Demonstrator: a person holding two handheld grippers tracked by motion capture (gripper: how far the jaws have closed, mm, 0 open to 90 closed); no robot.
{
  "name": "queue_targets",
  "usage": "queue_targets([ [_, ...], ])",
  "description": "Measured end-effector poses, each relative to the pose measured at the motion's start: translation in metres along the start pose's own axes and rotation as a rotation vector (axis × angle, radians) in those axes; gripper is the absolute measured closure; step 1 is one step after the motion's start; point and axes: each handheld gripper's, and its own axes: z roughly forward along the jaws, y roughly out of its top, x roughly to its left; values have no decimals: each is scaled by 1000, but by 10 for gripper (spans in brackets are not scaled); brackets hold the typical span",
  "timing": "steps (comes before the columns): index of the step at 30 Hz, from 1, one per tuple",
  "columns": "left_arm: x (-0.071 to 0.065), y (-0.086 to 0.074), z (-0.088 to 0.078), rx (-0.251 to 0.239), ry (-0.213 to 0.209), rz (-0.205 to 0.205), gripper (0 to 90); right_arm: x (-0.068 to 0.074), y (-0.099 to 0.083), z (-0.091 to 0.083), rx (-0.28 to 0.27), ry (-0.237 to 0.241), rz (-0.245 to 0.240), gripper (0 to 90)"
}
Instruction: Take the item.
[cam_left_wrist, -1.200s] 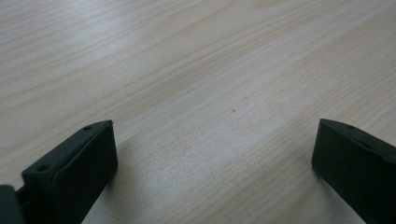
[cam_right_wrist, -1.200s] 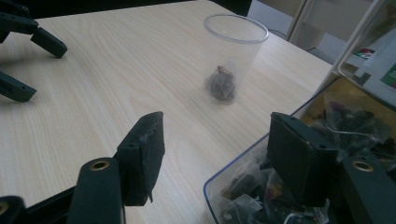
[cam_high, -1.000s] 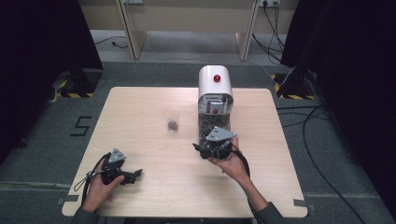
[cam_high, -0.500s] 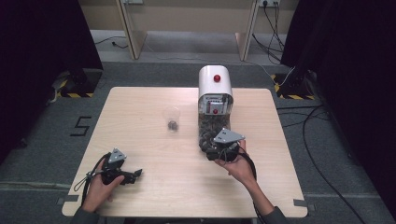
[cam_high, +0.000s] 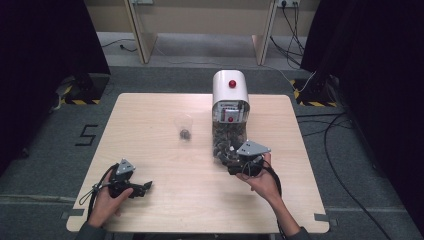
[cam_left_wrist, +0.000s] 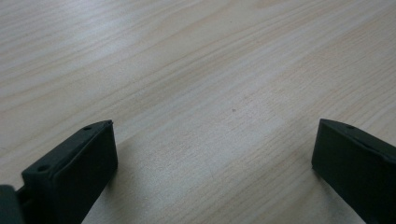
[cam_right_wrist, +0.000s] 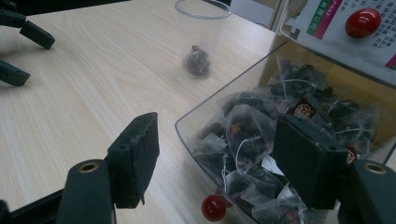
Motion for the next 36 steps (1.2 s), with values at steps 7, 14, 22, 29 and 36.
queue_targets([
  [7,0,0,0,0,0,0,0,3,-2,-7,2,-9,-10,318],
  [14,0,0,0,1,0,0,0,1,-6,-14,-5,-16,1,315],
  [22,0,0,0,1,0,0,0,-1,-12,-20,-4,-29,15,315],
  [29,0,0,0,0,0,0,0,-3,-18,-24,4,-35,32,311],
  [36,0,0,0,1,0,0,0,-6,-20,-31,-14,-57,45,287],
])
